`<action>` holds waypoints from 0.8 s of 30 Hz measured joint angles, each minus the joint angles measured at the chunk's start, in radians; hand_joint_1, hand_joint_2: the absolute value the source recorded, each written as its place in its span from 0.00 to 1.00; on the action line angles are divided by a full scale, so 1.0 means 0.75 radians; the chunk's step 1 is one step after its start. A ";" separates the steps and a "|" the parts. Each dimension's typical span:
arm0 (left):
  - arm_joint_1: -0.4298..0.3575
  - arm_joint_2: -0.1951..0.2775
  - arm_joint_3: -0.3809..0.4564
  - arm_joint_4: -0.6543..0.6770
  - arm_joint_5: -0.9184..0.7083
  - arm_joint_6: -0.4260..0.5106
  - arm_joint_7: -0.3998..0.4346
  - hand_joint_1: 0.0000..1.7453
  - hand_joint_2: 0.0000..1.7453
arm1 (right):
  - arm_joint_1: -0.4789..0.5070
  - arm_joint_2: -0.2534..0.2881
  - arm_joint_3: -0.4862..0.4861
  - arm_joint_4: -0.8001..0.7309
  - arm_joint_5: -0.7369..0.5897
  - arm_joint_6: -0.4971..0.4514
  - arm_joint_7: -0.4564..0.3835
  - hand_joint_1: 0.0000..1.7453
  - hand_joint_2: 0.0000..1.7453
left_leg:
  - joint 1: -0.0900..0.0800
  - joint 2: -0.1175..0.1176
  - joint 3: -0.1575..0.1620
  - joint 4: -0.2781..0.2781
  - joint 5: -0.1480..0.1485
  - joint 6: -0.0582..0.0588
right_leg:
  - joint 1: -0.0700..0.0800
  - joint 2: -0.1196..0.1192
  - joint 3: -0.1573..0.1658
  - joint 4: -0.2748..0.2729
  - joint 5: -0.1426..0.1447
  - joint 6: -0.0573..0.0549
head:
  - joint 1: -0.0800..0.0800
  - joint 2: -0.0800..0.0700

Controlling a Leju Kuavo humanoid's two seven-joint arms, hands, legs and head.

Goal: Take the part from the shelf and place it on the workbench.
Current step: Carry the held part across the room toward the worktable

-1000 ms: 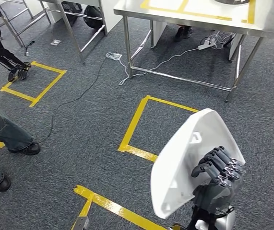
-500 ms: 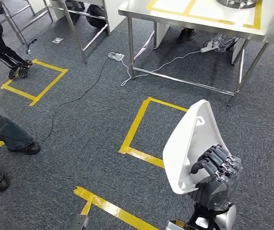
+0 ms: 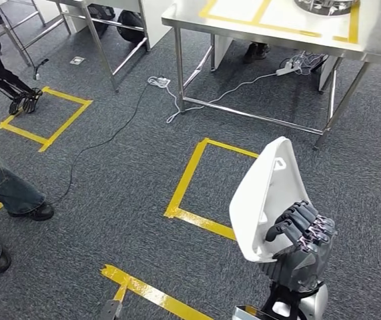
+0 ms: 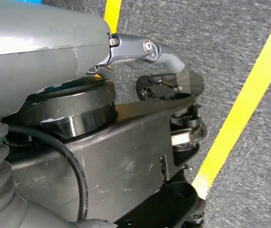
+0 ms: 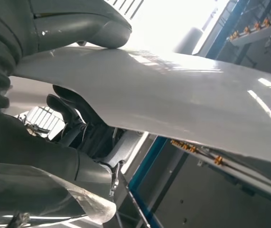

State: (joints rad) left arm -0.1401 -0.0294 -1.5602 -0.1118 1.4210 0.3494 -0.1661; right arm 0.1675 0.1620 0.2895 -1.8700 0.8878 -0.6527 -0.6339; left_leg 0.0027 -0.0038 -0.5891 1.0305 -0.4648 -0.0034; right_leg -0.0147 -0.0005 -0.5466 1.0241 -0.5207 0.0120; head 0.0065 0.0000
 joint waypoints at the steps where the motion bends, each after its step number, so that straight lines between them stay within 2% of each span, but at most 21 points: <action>1: 0.001 -0.001 0.000 0.000 0.000 0.000 0.000 0.00 1.00 | 0.000 0.000 0.000 0.000 0.000 0.000 0.000 1.00 1.00 | -0.001 0.000 0.004 -0.013 -0.005 -0.002 | 0.003 -0.001 -0.003 0.000 -0.001 -0.003 | 0.000 0.000; 4: 0.005 -0.003 -0.001 0.000 -0.001 0.000 0.001 0.00 1.00 | -0.001 0.000 -0.001 0.000 0.000 0.000 -0.001 1.00 1.00 | -0.003 -0.003 0.004 -0.020 -0.007 -0.006 | 0.001 -0.004 0.001 -0.008 0.002 -0.015 | 0.001 0.000; 12: 0.004 -0.003 -0.001 0.000 -0.010 0.001 0.001 0.00 1.00 | 0.000 0.000 -0.002 0.000 -0.006 0.000 -0.010 1.00 1.00 | -0.011 -0.002 0.005 -0.018 -0.010 0.010 | -0.007 -0.002 0.009 -0.027 0.010 0.015 | 0.001 0.000; 18: 0.003 -0.003 -0.001 0.000 -0.011 0.001 0.001 0.00 1.00 | 0.006 0.000 -0.005 0.000 -0.011 0.000 -0.028 1.00 1.00 | -0.013 -0.002 0.004 -0.016 -0.011 0.014 | -0.010 -0.002 0.010 -0.032 0.013 0.024 | 0.000 0.000; 20: 0.003 -0.001 -0.002 0.000 -0.012 0.001 0.001 0.00 1.00 | 0.011 0.002 -0.008 -0.001 -0.012 0.000 -0.032 1.00 1.00 | -0.017 -0.002 0.009 -0.029 -0.015 0.035 | -0.014 -0.003 0.014 -0.027 0.035 0.043 | -0.001 0.000; 22: 0.004 0.000 -0.002 0.000 -0.014 0.000 0.001 0.00 1.00 | 0.014 0.004 -0.011 -0.003 -0.014 0.000 -0.035 1.00 1.00 | -0.015 -0.002 0.040 -0.070 -0.008 0.067 | -0.016 -0.004 0.012 -0.008 0.050 0.062 | -0.002 0.000; 23: 0.003 -0.001 -0.002 0.000 -0.015 -0.001 0.001 0.00 1.00 | 0.015 0.005 -0.012 -0.004 -0.016 0.000 -0.036 1.00 1.00 | -0.013 -0.001 0.057 -0.088 -0.001 0.076 | -0.017 -0.003 0.001 0.015 0.035 0.063 | -0.001 0.000; 24: 0.003 -0.001 -0.002 0.000 -0.016 -0.001 0.001 0.00 1.00 | 0.013 0.005 -0.013 -0.005 -0.017 0.000 -0.038 1.00 1.00 | -0.010 -0.002 0.070 -0.099 0.007 0.080 | -0.017 -0.002 -0.019 0.057 -0.002 0.062 | 0.001 0.000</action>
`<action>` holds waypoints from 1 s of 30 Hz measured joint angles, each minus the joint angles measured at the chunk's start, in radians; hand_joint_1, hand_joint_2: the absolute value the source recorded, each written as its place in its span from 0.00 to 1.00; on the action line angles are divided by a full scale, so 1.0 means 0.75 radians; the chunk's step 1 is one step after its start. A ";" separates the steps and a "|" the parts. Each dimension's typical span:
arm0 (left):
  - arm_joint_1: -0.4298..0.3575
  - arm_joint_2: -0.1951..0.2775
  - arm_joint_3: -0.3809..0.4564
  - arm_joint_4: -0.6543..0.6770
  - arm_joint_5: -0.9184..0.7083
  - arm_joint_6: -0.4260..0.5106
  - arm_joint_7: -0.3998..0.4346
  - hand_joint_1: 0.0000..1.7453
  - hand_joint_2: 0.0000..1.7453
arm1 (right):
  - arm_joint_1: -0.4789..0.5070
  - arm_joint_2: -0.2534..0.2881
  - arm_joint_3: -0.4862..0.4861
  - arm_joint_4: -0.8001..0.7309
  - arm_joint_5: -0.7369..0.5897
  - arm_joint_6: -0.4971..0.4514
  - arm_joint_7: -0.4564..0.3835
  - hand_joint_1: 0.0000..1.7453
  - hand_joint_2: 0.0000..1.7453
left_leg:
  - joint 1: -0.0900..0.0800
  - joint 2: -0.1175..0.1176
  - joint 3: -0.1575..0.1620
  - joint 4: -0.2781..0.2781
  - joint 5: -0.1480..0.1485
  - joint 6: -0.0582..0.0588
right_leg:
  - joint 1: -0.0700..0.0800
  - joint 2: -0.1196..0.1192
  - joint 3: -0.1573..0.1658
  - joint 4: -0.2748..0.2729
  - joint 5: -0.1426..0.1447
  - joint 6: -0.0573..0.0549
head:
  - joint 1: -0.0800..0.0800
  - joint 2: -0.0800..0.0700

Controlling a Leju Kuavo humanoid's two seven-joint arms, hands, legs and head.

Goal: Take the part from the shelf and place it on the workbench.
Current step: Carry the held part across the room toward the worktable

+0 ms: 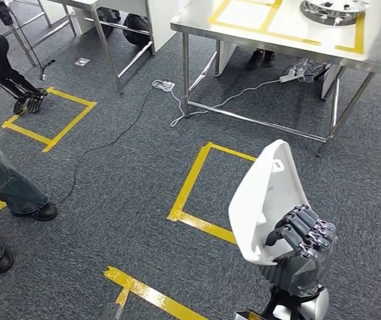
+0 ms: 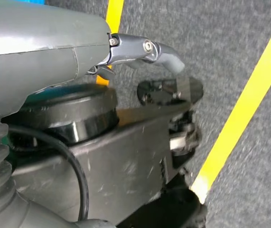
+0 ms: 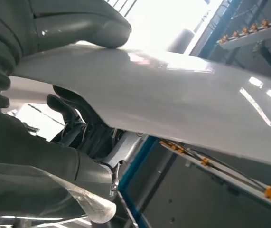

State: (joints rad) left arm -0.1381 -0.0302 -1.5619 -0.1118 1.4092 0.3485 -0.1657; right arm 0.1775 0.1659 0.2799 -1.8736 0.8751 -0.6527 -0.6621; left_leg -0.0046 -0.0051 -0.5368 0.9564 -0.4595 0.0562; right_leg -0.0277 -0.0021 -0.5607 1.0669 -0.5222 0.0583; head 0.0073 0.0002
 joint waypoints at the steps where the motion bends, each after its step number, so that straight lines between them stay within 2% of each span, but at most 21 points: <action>1: 0.000 -0.001 0.000 0.000 0.000 -0.001 0.000 0.00 1.00 | 0.001 0.000 -0.001 0.000 -0.001 0.000 -0.001 1.00 1.00 | 0.000 0.001 0.003 -0.003 0.002 -0.002 | -0.001 0.001 -0.031 0.065 -0.045 0.001 | 0.002 0.000; 3: 0.001 -0.002 0.000 0.000 0.000 -0.002 0.000 0.00 1.00 | 0.007 0.000 -0.003 0.000 -0.002 0.000 -0.003 1.00 1.00 | 0.002 0.002 0.002 -0.001 0.001 -0.008 | -0.002 0.002 -0.109 0.209 -0.115 0.000 | 0.004 0.000; 4: 0.002 -0.003 0.000 0.000 0.000 -0.003 0.000 0.00 1.00 | 0.010 0.000 -0.004 0.000 -0.002 0.000 -0.003 1.00 1.00 | 0.004 0.002 0.003 0.001 -0.002 -0.014 | -0.004 0.001 -0.131 0.239 -0.118 -0.004 | 0.004 0.000; 5: 0.003 -0.003 0.000 0.000 0.000 -0.003 0.000 0.00 1.00 | 0.011 0.000 -0.005 0.000 -0.002 0.000 -0.003 1.00 1.00 | 0.009 0.002 0.004 0.005 -0.006 -0.023 | -0.007 0.001 -0.129 0.220 -0.093 -0.006 | 0.004 0.000; 6: 0.003 -0.004 0.000 0.000 0.000 -0.004 0.000 0.00 1.00 | 0.011 0.000 -0.005 0.000 -0.002 0.000 -0.003 1.00 1.00 | 0.016 0.001 0.006 0.013 -0.013 -0.034 | -0.013 0.001 -0.104 0.156 -0.046 -0.004 | 0.004 0.000; 7: 0.003 -0.003 0.000 0.000 -0.001 -0.004 0.000 0.00 1.00 | 0.011 0.000 -0.006 0.000 -0.002 0.000 -0.003 1.00 1.00 | 0.023 0.000 0.007 0.024 -0.022 -0.047 | -0.018 0.003 -0.071 0.078 -0.005 0.007 | 0.004 0.000; 8: 0.002 -0.002 0.000 0.000 -0.003 -0.004 0.000 0.00 1.00 | 0.011 0.000 -0.006 0.001 -0.002 0.000 -0.003 1.00 1.00 | 0.027 -0.002 0.004 0.041 -0.033 -0.062 | -0.021 0.007 -0.045 0.010 0.008 0.014 | 0.009 0.000; 10: 0.001 0.002 0.000 0.001 -0.006 -0.005 0.000 0.00 1.00 | 0.016 0.000 -0.007 0.002 -0.002 0.000 -0.003 1.00 1.00 | 0.027 -0.003 -0.008 0.071 -0.052 -0.084 | -0.020 0.015 -0.021 -0.037 -0.003 -0.001 | 0.010 0.000; 12: 0.001 0.003 0.000 0.001 -0.008 -0.005 -0.001 0.00 1.00 | 0.021 0.000 -0.010 0.003 -0.003 0.000 -0.003 1.00 1.00 | 0.027 -0.004 -0.012 0.084 -0.064 -0.095 | -0.017 0.017 -0.015 -0.023 -0.007 -0.033 | 0.006 0.000; 14: -0.001 0.002 0.000 0.001 -0.008 -0.005 -0.001 0.00 1.00 | 0.022 0.001 -0.012 0.001 -0.003 0.000 -0.003 1.00 1.00 | 0.031 -0.002 -0.023 0.128 -0.070 -0.106 | -0.015 0.015 0.002 -0.019 -0.011 -0.048 | 0.001 0.000; 15: -0.003 0.002 0.000 0.001 -0.008 -0.005 -0.001 0.00 1.00 | 0.021 0.002 -0.012 0.000 -0.002 0.000 -0.004 1.00 1.00 | 0.032 -0.001 -0.052 0.184 -0.080 -0.112 | -0.013 0.014 0.012 -0.020 -0.016 -0.053 | -0.001 0.000; 17: -0.006 0.001 0.000 0.001 -0.008 -0.005 -0.001 0.00 1.00 | 0.021 0.003 -0.013 -0.001 -0.002 0.000 -0.005 1.00 1.00 | 0.031 0.001 -0.157 0.358 -0.134 -0.117 | -0.006 0.013 0.028 -0.021 -0.032 -0.060 | -0.003 0.000; 19: -0.005 0.001 0.000 0.001 -0.007 -0.005 -0.002 0.00 1.00 | 0.022 0.003 -0.014 -0.001 -0.002 0.000 -0.005 1.00 1.00 | 0.026 0.002 -0.253 0.482 -0.186 -0.109 | 0.003 0.015 0.049 -0.021 -0.052 -0.065 | -0.003 0.000; 20: -0.004 0.002 0.000 0.001 -0.007 -0.005 -0.002 0.00 1.00 | 0.023 0.003 -0.014 -0.001 -0.002 0.000 -0.005 1.00 1.00 | 0.019 0.002 -0.271 0.481 -0.183 -0.099 | 0.008 0.017 0.063 -0.022 -0.064 -0.067 | -0.003 0.000; 21: -0.003 0.002 0.000 0.001 -0.007 -0.005 -0.002 0.00 1.00 | 0.022 0.003 -0.014 -0.001 -0.002 0.000 -0.005 1.00 1.00 | 0.009 0.002 -0.270 0.434 -0.154 -0.084 | 0.012 0.019 0.080 -0.023 -0.076 -0.070 | -0.004 0.000; 24: 0.004 0.008 -0.001 0.002 -0.007 -0.005 -0.002 0.00 1.00 | 0.022 0.003 -0.014 0.000 -0.002 0.000 0.001 1.00 1.00 | -0.035 -0.010 -0.220 0.206 0.022 -0.019 | 0.018 0.024 0.124 -0.037 -0.108 -0.073 | -0.001 0.000; 25: 0.006 0.012 -0.001 0.002 -0.007 -0.005 -0.002 0.00 1.00 | 0.021 0.003 -0.014 0.001 -0.002 0.000 0.003 1.00 1.00 | -0.046 -0.016 -0.205 0.161 0.057 0.000 | 0.017 0.027 0.135 -0.052 -0.116 -0.069 | -0.003 0.000; 26: 0.008 0.015 -0.001 0.003 -0.006 -0.005 -0.001 0.00 1.00 | 0.021 0.003 -0.013 0.002 -0.002 0.000 0.006 1.00 1.00 | -0.052 -0.021 -0.192 0.136 0.070 0.015 | 0.017 0.028 0.150 -0.063 -0.114 -0.064 | -0.004 0.000; 27: 0.009 0.015 -0.001 0.003 -0.006 -0.005 -0.001 0.00 1.00 | 0.020 0.003 -0.013 0.003 -0.002 0.000 0.008 1.00 1.00 | -0.052 -0.022 -0.174 0.117 0.062 0.027 | 0.019 0.028 0.165 -0.073 -0.107 -0.056 | -0.006 0.000; 29: 0.008 0.012 -0.001 0.003 -0.005 -0.005 -0.001 0.00 1.00 | 0.017 0.003 -0.013 0.001 -0.002 0.000 0.010 1.00 1.00 | -0.045 -0.018 -0.117 0.065 0.054 0.035 | 0.024 0.023 0.183 -0.051 -0.090 -0.046 | -0.007 0.000; 30: 0.007 0.011 -0.001 0.003 -0.006 -0.005 -0.001 0.00 1.00 | 0.014 0.003 -0.014 0.001 -0.002 0.000 0.010 1.00 1.00 | -0.040 -0.017 -0.089 0.047 0.049 0.035 | 0.026 0.020 0.161 -0.007 -0.088 -0.042 | -0.004 0.000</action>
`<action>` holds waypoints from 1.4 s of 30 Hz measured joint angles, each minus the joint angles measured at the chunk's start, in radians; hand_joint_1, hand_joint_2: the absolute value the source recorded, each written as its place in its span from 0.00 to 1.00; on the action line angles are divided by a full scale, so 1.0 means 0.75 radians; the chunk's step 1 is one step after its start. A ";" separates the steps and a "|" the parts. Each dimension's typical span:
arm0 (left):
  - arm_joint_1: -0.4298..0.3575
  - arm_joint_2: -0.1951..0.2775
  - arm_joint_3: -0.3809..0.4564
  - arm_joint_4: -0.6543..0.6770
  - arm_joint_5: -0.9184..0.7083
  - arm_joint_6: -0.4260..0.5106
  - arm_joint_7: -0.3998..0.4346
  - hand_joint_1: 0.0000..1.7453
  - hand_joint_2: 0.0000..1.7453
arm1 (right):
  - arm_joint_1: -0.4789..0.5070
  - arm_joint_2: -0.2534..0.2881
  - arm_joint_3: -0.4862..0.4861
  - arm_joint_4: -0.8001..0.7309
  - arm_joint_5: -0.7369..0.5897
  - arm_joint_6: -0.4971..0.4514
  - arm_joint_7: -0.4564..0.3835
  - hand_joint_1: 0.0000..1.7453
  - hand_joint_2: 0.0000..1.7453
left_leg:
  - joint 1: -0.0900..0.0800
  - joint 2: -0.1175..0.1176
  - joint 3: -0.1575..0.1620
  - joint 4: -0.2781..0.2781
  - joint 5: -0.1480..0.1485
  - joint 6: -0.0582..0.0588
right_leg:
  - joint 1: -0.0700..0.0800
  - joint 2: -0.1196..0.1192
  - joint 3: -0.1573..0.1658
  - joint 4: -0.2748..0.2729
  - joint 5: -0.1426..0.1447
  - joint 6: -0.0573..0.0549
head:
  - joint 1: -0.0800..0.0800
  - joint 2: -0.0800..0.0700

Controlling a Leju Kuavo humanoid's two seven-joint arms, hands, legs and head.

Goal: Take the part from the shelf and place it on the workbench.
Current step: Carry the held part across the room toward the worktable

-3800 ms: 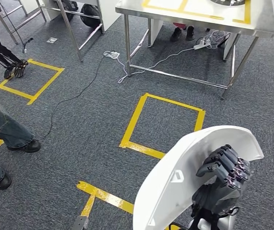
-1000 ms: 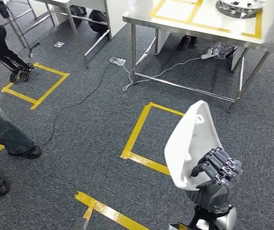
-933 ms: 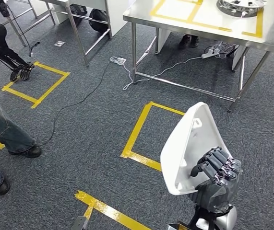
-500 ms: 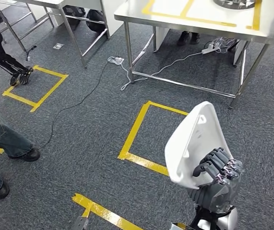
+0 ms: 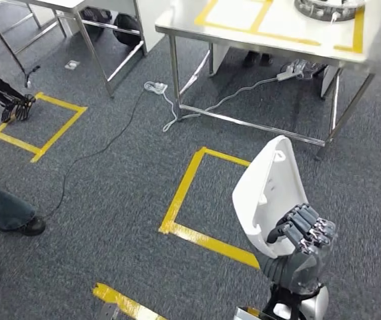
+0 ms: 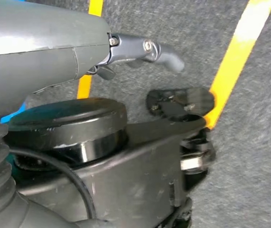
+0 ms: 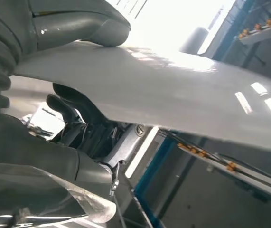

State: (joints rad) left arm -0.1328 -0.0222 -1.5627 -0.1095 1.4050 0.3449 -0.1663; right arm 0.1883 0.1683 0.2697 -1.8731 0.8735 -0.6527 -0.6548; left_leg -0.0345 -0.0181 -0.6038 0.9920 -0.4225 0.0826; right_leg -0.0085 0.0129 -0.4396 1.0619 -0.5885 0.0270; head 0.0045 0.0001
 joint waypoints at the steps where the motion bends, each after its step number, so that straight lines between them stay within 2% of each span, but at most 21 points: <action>1: -0.001 -0.002 0.000 0.000 0.000 0.000 0.000 0.00 1.00 | -0.003 0.000 0.000 -0.001 0.000 0.000 0.000 1.00 1.00 | 0.004 0.000 0.022 -0.013 -0.006 -0.002 | 0.001 -0.002 -0.043 0.068 -0.013 0.003 | 0.003 0.000; 3: -0.001 -0.005 0.000 0.000 0.000 0.000 0.000 0.00 1.00 | -0.006 0.000 -0.001 -0.001 0.000 0.000 -0.001 1.00 1.00 | 0.004 0.000 0.047 -0.019 -0.031 -0.006 | -0.001 -0.004 -0.165 0.218 -0.080 0.012 | 0.009 0.000; 5: 0.002 -0.009 0.000 0.000 0.000 -0.001 0.000 0.00 1.00 | -0.005 0.000 -0.001 -0.001 0.000 0.000 0.001 1.00 1.00 | 0.005 0.000 0.079 -0.019 -0.063 -0.014 | -0.004 -0.005 -0.254 0.270 -0.140 0.023 | 0.012 0.000; 6: 0.004 -0.010 0.000 0.000 0.000 -0.001 0.000 0.00 1.00 | -0.005 -0.001 -0.001 -0.001 0.000 0.000 0.002 1.00 1.00 | 0.006 0.000 0.101 -0.019 -0.080 -0.019 | -0.005 -0.006 -0.270 0.239 -0.124 0.027 | 0.012 0.000; 7: 0.004 -0.010 0.000 0.000 -0.001 -0.001 0.000 0.00 1.00 | -0.005 -0.001 -0.001 -0.001 0.000 0.000 0.003 1.00 1.00 | 0.006 -0.001 0.127 -0.018 -0.099 -0.023 | -0.007 -0.007 -0.269 0.174 -0.070 0.031 | 0.013 0.000; 10: 0.005 -0.010 0.000 0.000 -0.002 -0.001 0.000 0.00 1.00 | -0.003 -0.002 -0.002 0.001 0.000 0.000 0.009 1.00 1.00 | 0.003 -0.002 0.172 -0.007 -0.154 -0.042 | -0.010 -0.012 -0.254 -0.013 0.144 0.016 | 0.011 0.000; 11: 0.004 -0.010 0.000 0.000 -0.002 -0.001 0.001 0.00 1.00 | -0.003 -0.002 -0.002 0.002 0.000 0.000 0.010 1.00 1.00 | 0.003 -0.001 0.175 -0.003 -0.165 -0.048 | -0.008 -0.013 -0.253 -0.031 0.172 0.003 | 0.010 0.000; 13: 0.001 -0.009 0.000 0.000 -0.003 -0.001 0.001 0.00 1.00 | -0.002 -0.003 -0.003 0.002 0.000 0.000 0.011 1.00 1.00 | 0.003 -0.001 0.171 0.015 -0.169 -0.059 | -0.007 -0.009 -0.236 -0.037 0.168 -0.021 | 0.009 0.000; 16: -0.002 -0.011 0.000 0.001 -0.004 0.000 0.001 0.00 1.00 | -0.004 -0.003 -0.003 0.001 -0.001 0.000 0.011 1.00 1.00 | 0.011 0.004 0.072 0.194 -0.146 -0.086 | -0.018 -0.014 -0.185 -0.060 0.147 -0.038 | 0.002 0.000; 19: -0.003 -0.012 0.000 0.001 -0.004 0.000 0.001 0.00 1.00 | -0.004 -0.003 -0.003 0.001 -0.002 0.000 0.010 1.00 1.00 | 0.035 0.008 -0.095 0.407 -0.243 -0.115 | -0.023 -0.014 -0.128 -0.071 0.108 -0.040 | -0.005 0.000; 21: -0.002 -0.012 0.000 0.001 -0.004 0.000 0.001 0.00 1.00 | -0.003 -0.003 -0.003 0.001 -0.003 0.000 0.009 1.00 1.00 | 0.046 0.010 -0.138 0.395 -0.278 -0.124 | -0.029 -0.011 -0.084 -0.072 0.075 -0.033 | -0.005 0.000; 22: -0.002 -0.011 0.000 0.001 -0.004 0.000 0.001 0.00 1.00 | -0.002 -0.003 -0.003 0.001 -0.004 0.000 0.009 1.00 1.00 | 0.050 0.011 -0.135 0.334 -0.243 -0.126 | -0.032 -0.009 -0.058 -0.072 0.056 -0.027 | -0.005 0.000; 24: 0.001 -0.010 0.000 0.001 -0.004 0.000 0.001 0.00 1.00 | -0.003 -0.003 -0.003 0.001 -0.004 0.000 0.009 1.00 1.00 | 0.052 0.016 -0.112 0.171 -0.087 -0.122 | -0.036 -0.008 -0.018 -0.073 0.020 -0.012 | -0.007 0.000; 26: 0.002 -0.010 0.000 0.001 -0.004 0.000 0.001 0.00 1.00 | -0.002 -0.003 -0.003 0.000 -0.005 0.000 0.008 1.00 1.00 | 0.048 0.020 -0.099 0.079 0.017 -0.110 | -0.033 -0.006 0.001 -0.082 -0.007 0.005 | -0.011 0.000; 30: 0.000 -0.011 0.000 0.001 -0.005 0.001 0.001 0.00 1.00 | -0.007 -0.003 -0.003 -0.001 -0.006 0.000 0.007 1.00 1.00 | 0.048 0.014 -0.061 0.048 0.010 -0.076 | -0.031 -0.008 -0.010 -0.017 0.018 0.040 | -0.005 0.000; 32: -0.001 -0.011 0.000 0.001 -0.006 0.002 0.001 0.00 1.00 | -0.008 -0.003 -0.004 -0.001 -0.009 0.000 0.007 1.00 1.00 | 0.046 0.014 -0.035 0.041 -0.011 -0.058 | -0.028 -0.011 -0.107 0.129 -0.011 0.038 | 0.002 0.000; 34: -0.001 -0.012 0.000 0.001 -0.008 0.002 0.001 0.00 1.00 | -0.008 -0.004 -0.005 -0.001 -0.015 -0.001 0.012 1.00 1.00 | 0.038 0.013 -0.009 0.041 -0.038 -0.045 | -0.021 -0.011 -0.222 0.266 -0.096 0.032 | 0.006 0.000; 36: 0.000 -0.013 0.000 0.001 -0.012 0.002 0.001 0.00 1.00 | -0.008 -0.007 -0.007 -0.001 -0.032 -0.001 0.025 1.00 1.00 | 0.028 0.010 0.030 0.041 -0.070 -0.038 | -0.012 -0.011 -0.287 0.282 -0.141 0.026 | 0.007 0.000; 37: 0.000 -0.014 0.000 0.001 -0.013 0.002 0.001 0.00 1.00 | -0.008 -0.010 -0.007 -0.001 -0.044 -0.001 0.032 1.00 1.00 | 0.023 0.008 0.055 0.041 -0.088 -0.037 | -0.007 -0.010 -0.292 0.234 -0.111 0.020 | 0.007 0.000; 40: 0.000 -0.018 0.000 0.001 -0.017 0.002 0.001 0.00 1.00 | -0.007 -0.021 -0.010 -0.001 -0.069 0.000 0.044 1.00 1.00 | 0.014 0.005 0.109 0.042 -0.137 -0.040 | 0.009 -0.010 -0.269 0.021 0.107 -0.008 | 0.006 0.000; 42: -0.002 -0.021 0.000 0.001 -0.022 0.002 0.002 0.00 1.00 | -0.005 -0.027 -0.014 -0.005 -0.075 0.000 0.046 1.00 1.00 | 0.012 0.004 0.123 0.039 -0.152 -0.051 | 0.016 -0.009 -0.257 -0.035 0.168 -0.019 | 0.002 0.000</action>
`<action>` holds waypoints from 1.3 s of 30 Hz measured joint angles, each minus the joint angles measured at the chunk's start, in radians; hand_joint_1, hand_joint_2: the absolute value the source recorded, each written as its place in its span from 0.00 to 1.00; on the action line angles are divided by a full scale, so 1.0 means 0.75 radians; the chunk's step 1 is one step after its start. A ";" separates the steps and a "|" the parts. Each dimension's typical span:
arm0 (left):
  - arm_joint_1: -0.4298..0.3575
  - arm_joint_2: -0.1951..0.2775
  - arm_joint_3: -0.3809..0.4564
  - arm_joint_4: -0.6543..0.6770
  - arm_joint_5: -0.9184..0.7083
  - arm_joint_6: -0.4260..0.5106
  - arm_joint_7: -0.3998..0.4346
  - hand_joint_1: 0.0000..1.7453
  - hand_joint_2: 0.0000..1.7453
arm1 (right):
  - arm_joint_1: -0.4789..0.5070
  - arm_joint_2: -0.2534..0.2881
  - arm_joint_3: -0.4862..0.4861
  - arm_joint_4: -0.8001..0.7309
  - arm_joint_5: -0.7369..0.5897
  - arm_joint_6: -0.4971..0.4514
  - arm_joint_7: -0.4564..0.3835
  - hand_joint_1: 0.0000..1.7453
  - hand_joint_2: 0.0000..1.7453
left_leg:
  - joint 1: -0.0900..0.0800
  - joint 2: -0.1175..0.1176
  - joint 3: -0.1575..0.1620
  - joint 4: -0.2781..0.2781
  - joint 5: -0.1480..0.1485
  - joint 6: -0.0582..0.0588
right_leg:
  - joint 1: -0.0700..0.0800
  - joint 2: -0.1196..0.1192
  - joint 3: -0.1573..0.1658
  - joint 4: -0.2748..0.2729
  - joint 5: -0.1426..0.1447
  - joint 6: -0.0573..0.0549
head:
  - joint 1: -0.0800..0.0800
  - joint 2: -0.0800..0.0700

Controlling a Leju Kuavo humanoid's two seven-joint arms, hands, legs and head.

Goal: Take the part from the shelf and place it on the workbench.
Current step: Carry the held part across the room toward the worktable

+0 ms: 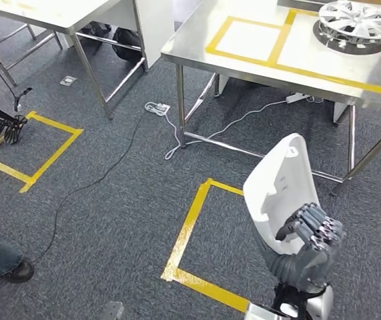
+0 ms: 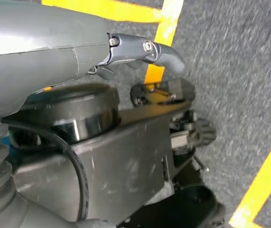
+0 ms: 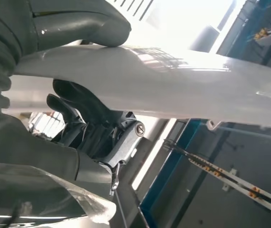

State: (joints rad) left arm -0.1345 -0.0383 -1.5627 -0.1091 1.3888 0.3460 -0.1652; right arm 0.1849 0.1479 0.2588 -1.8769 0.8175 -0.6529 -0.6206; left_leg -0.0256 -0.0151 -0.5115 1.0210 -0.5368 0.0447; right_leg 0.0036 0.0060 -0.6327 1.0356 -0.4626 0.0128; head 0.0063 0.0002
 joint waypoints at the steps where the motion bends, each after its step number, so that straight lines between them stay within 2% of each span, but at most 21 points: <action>1: -0.001 -0.001 0.000 0.000 -0.004 0.000 0.000 0.00 1.00 | 0.001 -0.002 -0.002 -0.003 -0.002 0.000 0.000 1.00 1.00 | 0.000 0.000 0.004 -0.005 -0.003 -0.006 | -0.001 0.001 0.013 -0.010 -0.004 -0.003 | 0.000 0.000; 3: -0.003 -0.002 0.000 0.000 -0.011 0.002 0.000 0.00 1.00 | 0.003 -0.004 -0.006 -0.010 -0.007 0.000 -0.003 1.00 1.00 | 0.000 0.002 -0.004 0.032 0.004 -0.020 | -0.010 0.001 0.047 -0.031 -0.004 -0.011 | -0.002 0.000; 5: -0.007 -0.003 0.000 0.000 -0.014 0.003 0.000 0.00 1.00 | 0.004 -0.007 -0.007 -0.014 -0.014 0.000 -0.003 1.00 1.00 | 0.007 0.004 -0.080 0.166 0.001 -0.040 | -0.020 -0.002 0.086 -0.047 -0.016 -0.017 | -0.009 0.000; 7: -0.007 -0.003 0.000 0.000 -0.015 0.002 -0.001 0.00 1.00 | 0.005 -0.011 -0.007 -0.015 -0.025 0.000 0.002 1.00 1.00 | 0.022 0.005 -0.194 0.329 -0.061 -0.058 | -0.026 -0.003 0.121 -0.053 -0.042 -0.017 | -0.014 0.000; 9: -0.006 -0.001 0.000 0.000 -0.015 0.002 -0.001 0.00 1.00 | 0.007 -0.016 -0.007 -0.015 -0.031 0.000 0.007 1.00 1.00 | 0.034 0.006 -0.264 0.382 -0.124 -0.070 | -0.033 -0.001 0.161 -0.054 -0.073 -0.011 | -0.014 0.000; 10: -0.006 0.000 0.000 0.000 -0.015 0.002 -0.002 0.00 1.00 | 0.007 -0.018 -0.007 -0.015 -0.033 0.000 0.008 1.00 1.00 | 0.038 0.007 -0.270 0.349 -0.116 -0.075 | -0.037 0.000 0.185 -0.054 -0.091 -0.005 | -0.014 0.000; 11: -0.006 0.001 0.000 0.000 -0.015 0.002 -0.002 0.00 1.00 | 0.008 -0.020 -0.007 -0.015 -0.033 0.000 0.008 1.00 1.00 | 0.041 0.007 -0.262 0.284 -0.073 -0.079 | -0.042 0.001 0.210 -0.054 -0.110 0.002 | -0.014 0.000; 13: -0.003 0.002 0.000 0.000 -0.015 0.002 -0.002 0.00 1.00 | 0.008 -0.023 -0.007 -0.014 -0.034 0.000 0.009 1.00 1.00 | 0.045 0.011 -0.237 0.124 0.080 -0.080 | -0.047 0.003 0.249 -0.053 -0.148 0.019 | -0.016 0.000; 14: -0.002 0.003 0.000 0.000 -0.015 0.002 -0.002 0.00 1.00 | 0.007 -0.024 -0.007 -0.015 -0.035 0.000 0.010 1.00 1.00 | 0.043 0.014 -0.228 0.073 0.135 -0.075 | -0.047 0.004 0.258 -0.053 -0.166 0.028 | -0.018 0.000; 15: -0.001 0.003 0.000 0.001 -0.016 0.001 -0.002 0.00 1.00 | 0.007 -0.026 -0.006 -0.015 -0.036 0.000 0.012 1.00 1.00 | 0.041 0.015 -0.223 0.045 0.165 -0.067 | -0.046 0.004 0.270 -0.055 -0.177 0.039 | -0.019 0.000; 18: -0.004 0.002 0.000 0.001 -0.021 -0.002 -0.004 0.00 1.00 | 0.005 -0.033 -0.003 -0.017 -0.036 0.000 0.025 1.00 1.00 | 0.038 0.013 -0.194 0.030 0.153 -0.031 | -0.048 0.004 0.291 -0.040 -0.167 0.071 | -0.015 0.000; 20: -0.004 0.001 0.000 0.001 -0.023 -0.003 -0.004 0.00 1.00 | 0.001 -0.038 -0.003 -0.019 -0.035 0.000 0.032 1.00 1.00 | 0.038 0.012 -0.160 0.018 0.139 -0.010 | -0.047 0.002 0.229 0.068 -0.168 0.074 | -0.011 0.000; 23: -0.005 -0.002 0.000 0.001 -0.024 -0.005 -0.005 0.00 1.00 | 0.001 -0.046 -0.003 -0.020 -0.034 0.000 0.035 1.00 1.00 | 0.027 0.013 -0.121 0.014 0.103 0.009 | -0.036 0.000 0.050 0.292 -0.276 0.067 | -0.002 0.000; 24: -0.004 -0.002 0.000 0.001 -0.026 -0.006 -0.005 0.00 1.00 | 0.002 -0.048 -0.003 -0.020 -0.034 0.000 0.037 1.00 1.00 | 0.022 0.013 -0.106 0.014 0.088 0.013 | -0.032 0.000 0.007 0.317 -0.311 0.064 | 0.000 0.000; 25: -0.003 -0.002 0.000 0.001 -0.027 -0.006 -0.005 0.00 1.00 | 0.002 -0.049 -0.003 -0.020 -0.034 0.000 0.038 1.00 1.00 | 0.015 0.013 -0.086 0.014 0.073 0.016 | -0.026 0.000 -0.017 0.304 -0.316 0.057 | 0.001 0.000; 26: -0.002 -0.002 0.000 0.001 -0.028 -0.006 -0.005 0.00 1.00 | 0.002 -0.050 -0.003 -0.020 -0.033 0.000 0.039 1.00 1.00 | 0.009 0.013 -0.063 0.014 0.057 0.019 | -0.018 0.000 -0.023 0.255 -0.283 0.046 | 0.001 0.000; 28: -0.003 -0.004 0.000 0.001 -0.029 -0.006 -0.005 0.00 1.00 | 0.004 -0.052 -0.004 -0.020 -0.033 0.000 0.040 1.00 1.00 | -0.003 0.014 -0.022 0.014 0.023 0.020 | 0.003 -0.004 -0.012 0.108 -0.128 0.012 | -0.001 0.000; 30: -0.005 -0.007 0.000 0.001 -0.030 -0.007 -0.006 0.00 1.00 | 0.007 -0.054 -0.004 -0.021 -0.033 0.000 0.040 1.00 1.00 | -0.008 0.015 0.003 0.012 -0.004 0.014 | 0.017 -0.006 0.004 0.020 -0.029 -0.011 | -0.004 0.000; 34: -0.006 -0.009 0.000 0.001 -0.038 -0.007 -0.007 0.00 1.00 | 0.008 -0.055 -0.006 -0.025 -0.034 0.000 0.040 1.00 1.00 | -0.008 0.014 0.009 0.066 -0.013 -0.009 | 0.009 0.002 0.060 -0.019 -0.018 -0.026 | -0.004 0.000; 37: -0.009 -0.008 0.000 0.001 -0.040 -0.007 -0.008 0.00 1.00 | 0.009 -0.055 -0.006 -0.026 -0.036 0.000 0.039 1.00 1.00 | 0.009 0.014 -0.102 0.261 -0.089 -0.043 | -0.006 0.004 0.103 -0.032 -0.040 -0.033 | -0.006 0.000; 39: -0.009 -0.006 0.000 0.001 -0.041 -0.007 -0.008 0.00 1.00 | 0.011 -0.055 -0.006 -0.026 -0.036 0.000 0.039 1.00 1.00 | 0.026 0.014 -0.190 0.372 -0.143 -0.063 | -0.013 0.009 0.128 -0.033 -0.064 -0.028 | -0.006 0.000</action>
State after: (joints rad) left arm -0.1410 -0.0431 -1.5629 -0.1083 1.3584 0.3408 -0.1712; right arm 0.1929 0.1068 0.2542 -1.8963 0.7903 -0.6527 -0.5917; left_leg -0.0059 -0.0043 -0.6542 1.2997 -0.6443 -0.0025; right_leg -0.0065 0.0126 -0.5363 1.0110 -0.5104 -0.0080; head 0.0022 0.0000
